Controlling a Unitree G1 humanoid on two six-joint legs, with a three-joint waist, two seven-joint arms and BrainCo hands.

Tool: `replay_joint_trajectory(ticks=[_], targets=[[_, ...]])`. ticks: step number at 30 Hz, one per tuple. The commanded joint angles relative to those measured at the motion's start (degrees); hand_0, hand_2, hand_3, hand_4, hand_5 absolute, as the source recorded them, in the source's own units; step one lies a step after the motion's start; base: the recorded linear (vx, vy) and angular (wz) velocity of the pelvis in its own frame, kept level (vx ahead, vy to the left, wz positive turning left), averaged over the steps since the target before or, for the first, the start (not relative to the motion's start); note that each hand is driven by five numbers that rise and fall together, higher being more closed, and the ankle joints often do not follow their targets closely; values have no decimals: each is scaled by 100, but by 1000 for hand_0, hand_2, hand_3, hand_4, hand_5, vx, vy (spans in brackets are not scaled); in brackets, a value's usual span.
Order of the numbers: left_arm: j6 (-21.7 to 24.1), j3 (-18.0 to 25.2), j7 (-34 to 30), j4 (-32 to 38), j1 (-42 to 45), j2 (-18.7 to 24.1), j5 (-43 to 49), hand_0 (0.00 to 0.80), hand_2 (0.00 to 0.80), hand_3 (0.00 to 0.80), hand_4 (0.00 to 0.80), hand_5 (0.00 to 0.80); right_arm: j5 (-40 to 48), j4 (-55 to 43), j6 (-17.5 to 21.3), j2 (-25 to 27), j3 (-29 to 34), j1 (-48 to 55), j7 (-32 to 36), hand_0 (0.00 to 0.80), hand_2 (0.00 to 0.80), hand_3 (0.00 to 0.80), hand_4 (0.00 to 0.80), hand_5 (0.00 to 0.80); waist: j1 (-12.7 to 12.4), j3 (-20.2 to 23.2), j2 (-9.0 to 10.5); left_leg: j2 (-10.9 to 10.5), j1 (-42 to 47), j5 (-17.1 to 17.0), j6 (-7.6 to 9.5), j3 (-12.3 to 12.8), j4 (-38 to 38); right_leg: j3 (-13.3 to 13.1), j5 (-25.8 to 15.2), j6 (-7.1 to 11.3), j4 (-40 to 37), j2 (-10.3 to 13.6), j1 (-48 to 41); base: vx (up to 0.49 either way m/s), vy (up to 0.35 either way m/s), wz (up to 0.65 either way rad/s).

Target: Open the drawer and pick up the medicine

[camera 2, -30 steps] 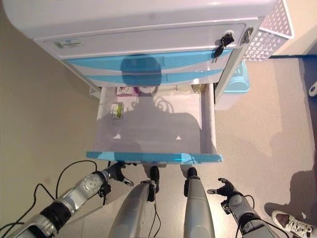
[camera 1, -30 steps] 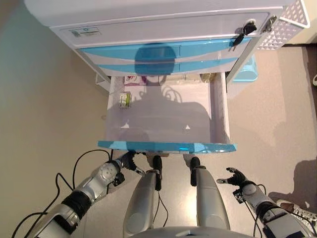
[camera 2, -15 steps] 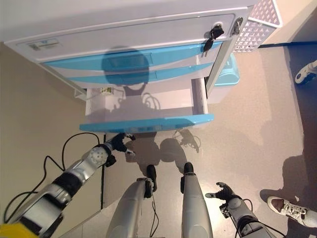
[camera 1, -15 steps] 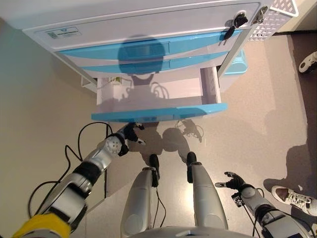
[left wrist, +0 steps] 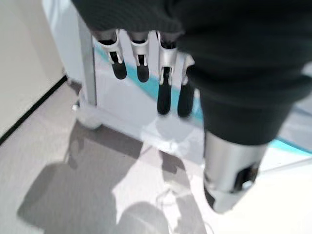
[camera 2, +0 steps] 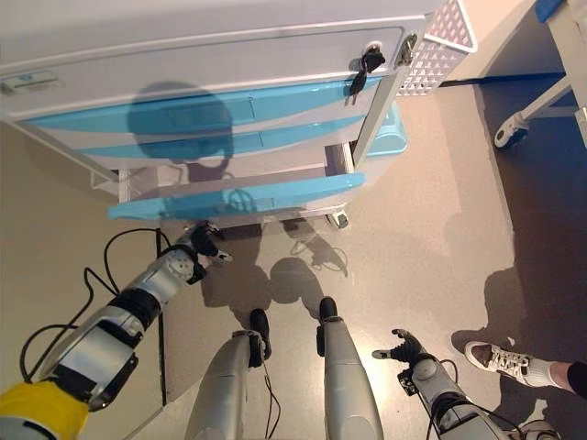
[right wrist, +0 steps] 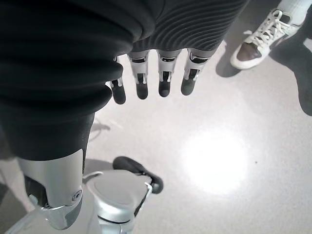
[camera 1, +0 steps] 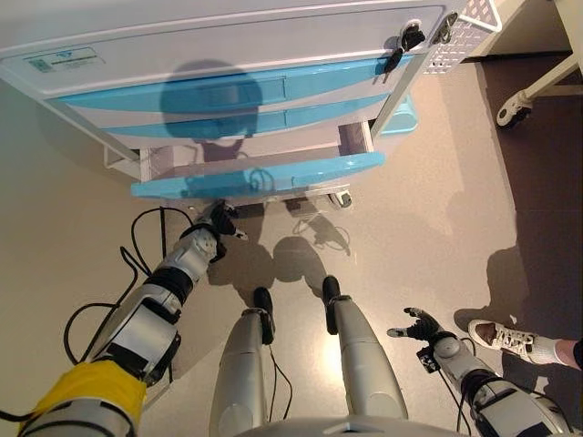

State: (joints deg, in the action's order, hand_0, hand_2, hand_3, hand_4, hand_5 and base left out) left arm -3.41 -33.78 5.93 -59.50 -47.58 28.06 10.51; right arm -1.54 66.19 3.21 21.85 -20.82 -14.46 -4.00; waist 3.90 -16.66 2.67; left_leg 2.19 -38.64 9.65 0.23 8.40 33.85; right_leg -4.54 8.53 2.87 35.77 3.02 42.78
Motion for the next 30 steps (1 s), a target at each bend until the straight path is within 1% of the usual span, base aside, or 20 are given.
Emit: replay_joint_trajectory(ticks=[1, 8, 15, 20, 23, 24, 26, 27, 30], targets=[[156, 259, 320, -174, -865, 441, -96, 0, 0, 0, 0, 0, 105, 24, 83, 239, -159, 295, 37, 0, 0, 0, 0, 0, 85, 271, -154, -345, 171, 377, 363, 87, -125, -49, -348, 97, -486, -81, -112, 0, 0, 0], [181, 127, 417, -319, -1351, 671, -41, 0, 0, 0, 0, 0, 129, -25, 115, 191, -264, 374, 81, 0, 0, 0, 0, 0, 137, 354, -115, -321, 134, 352, 355, 74, -203, -43, -417, 134, -579, -92, -63, 0, 0, 0], [208, 112, 452, -424, -1371, 719, -1, 0, 0, 0, 0, 0, 113, -13, 130, 141, -346, 362, 78, 0, 0, 0, 0, 0, 151, 409, -85, -300, 163, 329, 343, 106, -302, -75, -488, 154, -690, -103, -72, 0, 0, 0], [201, 179, 442, -393, -1196, 668, -42, 0, 0, 0, 0, 0, 67, -20, 134, 110, -368, 393, 77, 0, 0, 0, 0, 0, 137, 421, -96, -300, 218, 315, 341, 112, -348, -70, -488, 149, -723, -103, -129, 0, 0, 0], [258, 319, 374, -260, -953, 564, -325, 0, 0, 0, 0, 0, 16, -9, 114, 103, -360, 391, 67, 0, 0, 0, 0, 0, 109, 416, -115, -312, 255, 302, 336, 94, -367, -47, -488, 138, -726, -91, -171, 0, 0, 0], [280, 420, 339, -192, -784, 497, -490, 0, 0, 0, 0, 0, -10, 6, 83, 95, -335, 410, 67, 0, 0, 0, 0, 0, 82, 417, -133, -332, 292, 285, 330, 65, -387, -25, -483, 126, -731, -79, -227, -2, -37, 0], [281, 449, 319, -147, -698, 451, -550, 0, 0, 0, 0, 0, -17, 3, 73, 92, -324, 417, 70, 0, 0, 0, 0, 0, 74, 419, -142, -341, 320, 274, 325, 44, -415, -14, -481, 121, -737, -75, -252, 2, -33, 0], [282, 546, 314, -144, -536, 353, -666, 0, 0, 0, 0, 0, -35, 46, 57, 88, -283, 429, 58, 0, 0, 0, 0, 0, 53, 435, -170, -361, 364, 242, 309, -1, -461, 10, -481, 106, -755, -56, -304, 0, 0, 0], [276, 566, 287, -121, -360, 328, -641, 0, 0, 0, 0, 0, -69, 64, 41, 94, -256, 424, 52, 0, 0, 0, 0, 0, 28, 438, -197, -388, 407, 212, 302, -58, -507, 48, -489, 89, -771, -44, -367, -28, -40, 2]])
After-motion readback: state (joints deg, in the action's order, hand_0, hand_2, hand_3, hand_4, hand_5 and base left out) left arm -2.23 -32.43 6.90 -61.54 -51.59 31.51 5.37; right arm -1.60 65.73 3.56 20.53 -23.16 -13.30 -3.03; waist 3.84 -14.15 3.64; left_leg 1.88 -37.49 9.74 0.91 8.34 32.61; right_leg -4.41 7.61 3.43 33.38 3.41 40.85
